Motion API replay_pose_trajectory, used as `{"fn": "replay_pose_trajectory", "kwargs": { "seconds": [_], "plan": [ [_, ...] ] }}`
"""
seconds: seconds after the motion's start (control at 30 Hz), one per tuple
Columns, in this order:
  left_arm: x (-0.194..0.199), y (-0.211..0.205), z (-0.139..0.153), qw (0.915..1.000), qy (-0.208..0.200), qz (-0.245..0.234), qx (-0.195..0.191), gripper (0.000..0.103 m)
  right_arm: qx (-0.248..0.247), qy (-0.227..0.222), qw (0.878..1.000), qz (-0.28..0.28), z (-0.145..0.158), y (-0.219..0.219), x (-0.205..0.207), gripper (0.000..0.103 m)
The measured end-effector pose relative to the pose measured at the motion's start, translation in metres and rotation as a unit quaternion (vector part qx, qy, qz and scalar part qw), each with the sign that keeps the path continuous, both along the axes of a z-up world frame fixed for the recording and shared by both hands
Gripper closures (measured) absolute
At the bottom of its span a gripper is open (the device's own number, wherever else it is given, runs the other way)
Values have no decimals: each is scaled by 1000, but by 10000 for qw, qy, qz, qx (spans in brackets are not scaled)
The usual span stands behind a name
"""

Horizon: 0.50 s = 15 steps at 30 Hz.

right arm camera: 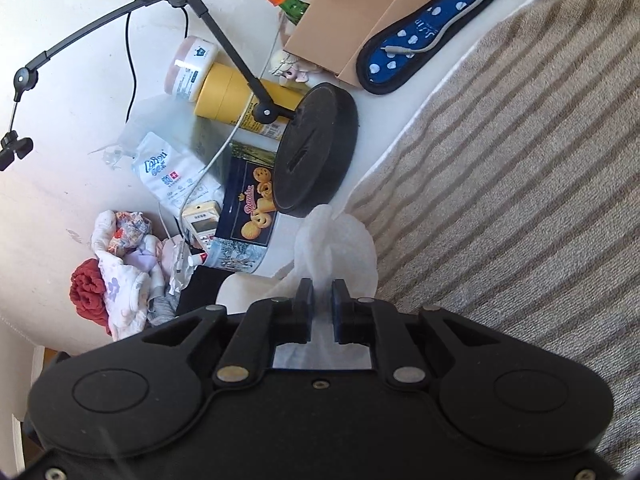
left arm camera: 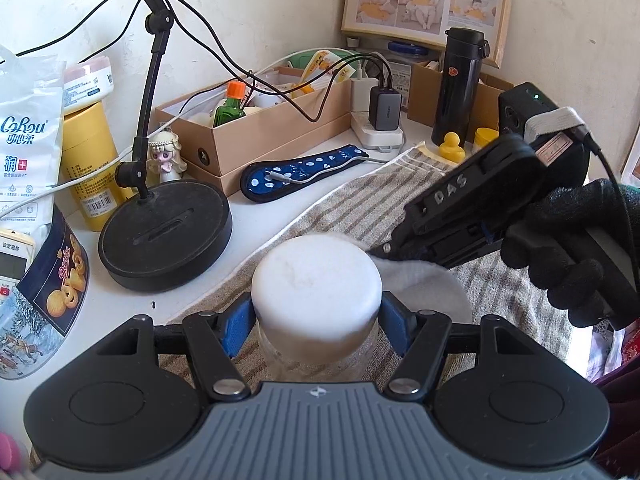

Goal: Clean container
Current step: 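Rub the cloth in the right gripper over the jar's side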

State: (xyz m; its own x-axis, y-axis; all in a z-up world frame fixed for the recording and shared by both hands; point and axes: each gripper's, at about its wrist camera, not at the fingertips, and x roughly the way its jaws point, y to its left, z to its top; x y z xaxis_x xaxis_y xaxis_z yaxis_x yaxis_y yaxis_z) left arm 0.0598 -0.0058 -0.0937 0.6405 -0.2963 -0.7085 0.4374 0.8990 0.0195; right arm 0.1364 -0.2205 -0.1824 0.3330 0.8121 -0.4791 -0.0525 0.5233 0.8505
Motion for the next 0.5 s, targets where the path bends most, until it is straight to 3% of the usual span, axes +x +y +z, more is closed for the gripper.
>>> {"fn": "replay_pose_trajectory", "kwargs": {
  "seconds": [0.33,0.4,0.5],
  "plan": [
    [-2,-2,-1,10000,-38,90,20,37,-731,222,9967,285,-21,8,-4,96],
    [-1,0,0,9999,-33,-133,61,37,-743,216,9966,300,-21,8,-5,96],
    [2,5,2,9960,-87,-834,295,37,-756,180,9965,293,-18,6,-8,96]
  ]
}}
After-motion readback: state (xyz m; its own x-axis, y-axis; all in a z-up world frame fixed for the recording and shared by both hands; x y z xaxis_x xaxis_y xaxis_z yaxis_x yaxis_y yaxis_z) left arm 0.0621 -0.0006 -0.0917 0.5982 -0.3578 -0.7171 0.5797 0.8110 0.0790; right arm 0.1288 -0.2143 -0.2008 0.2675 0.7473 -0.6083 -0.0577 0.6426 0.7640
